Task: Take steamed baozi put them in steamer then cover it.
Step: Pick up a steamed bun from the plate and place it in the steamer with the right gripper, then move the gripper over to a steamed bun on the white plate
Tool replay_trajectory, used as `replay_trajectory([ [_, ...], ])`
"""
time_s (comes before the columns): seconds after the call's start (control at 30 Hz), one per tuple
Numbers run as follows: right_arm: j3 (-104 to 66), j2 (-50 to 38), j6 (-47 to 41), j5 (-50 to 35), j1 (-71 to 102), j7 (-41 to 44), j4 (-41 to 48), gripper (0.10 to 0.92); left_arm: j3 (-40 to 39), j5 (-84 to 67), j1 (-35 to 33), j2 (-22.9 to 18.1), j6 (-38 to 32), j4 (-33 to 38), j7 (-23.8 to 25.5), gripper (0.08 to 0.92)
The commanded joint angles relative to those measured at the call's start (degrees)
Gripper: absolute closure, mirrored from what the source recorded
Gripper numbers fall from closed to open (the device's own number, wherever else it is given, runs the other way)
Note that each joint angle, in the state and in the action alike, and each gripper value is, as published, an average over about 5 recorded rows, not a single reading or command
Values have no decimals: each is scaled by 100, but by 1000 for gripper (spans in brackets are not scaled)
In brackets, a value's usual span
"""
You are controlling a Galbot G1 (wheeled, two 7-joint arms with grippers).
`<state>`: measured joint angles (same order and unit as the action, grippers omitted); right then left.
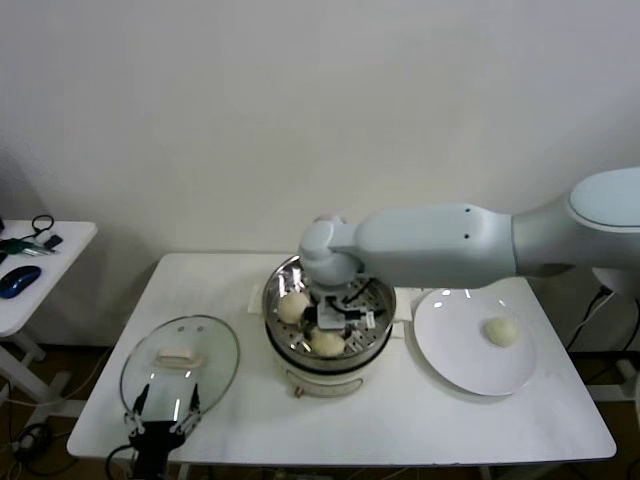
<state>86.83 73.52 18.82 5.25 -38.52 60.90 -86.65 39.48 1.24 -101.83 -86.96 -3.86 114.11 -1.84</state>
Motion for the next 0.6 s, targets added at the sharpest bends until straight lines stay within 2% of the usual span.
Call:
replay_trajectory([
  [0.03, -50, -104, 110, -314, -321, 105, 135, 212, 1, -5, 1, 6, -2, -2, 0, 177],
  [0.2, -128, -776, 139, -1207, -1137, 516, 397, 203, 5, -10, 12, 14, -16, -33, -5, 177],
  [0.4, 477, -1795, -392, -2608, -1885, 843, 1537, 202, 0, -35, 30, 23, -13, -28, -3, 177],
  [0.6, 1018, -2971, -1225, -2420, -1384, 725, 2233, 203, 11, -77, 89, 46, 1, -60, -2, 177],
])
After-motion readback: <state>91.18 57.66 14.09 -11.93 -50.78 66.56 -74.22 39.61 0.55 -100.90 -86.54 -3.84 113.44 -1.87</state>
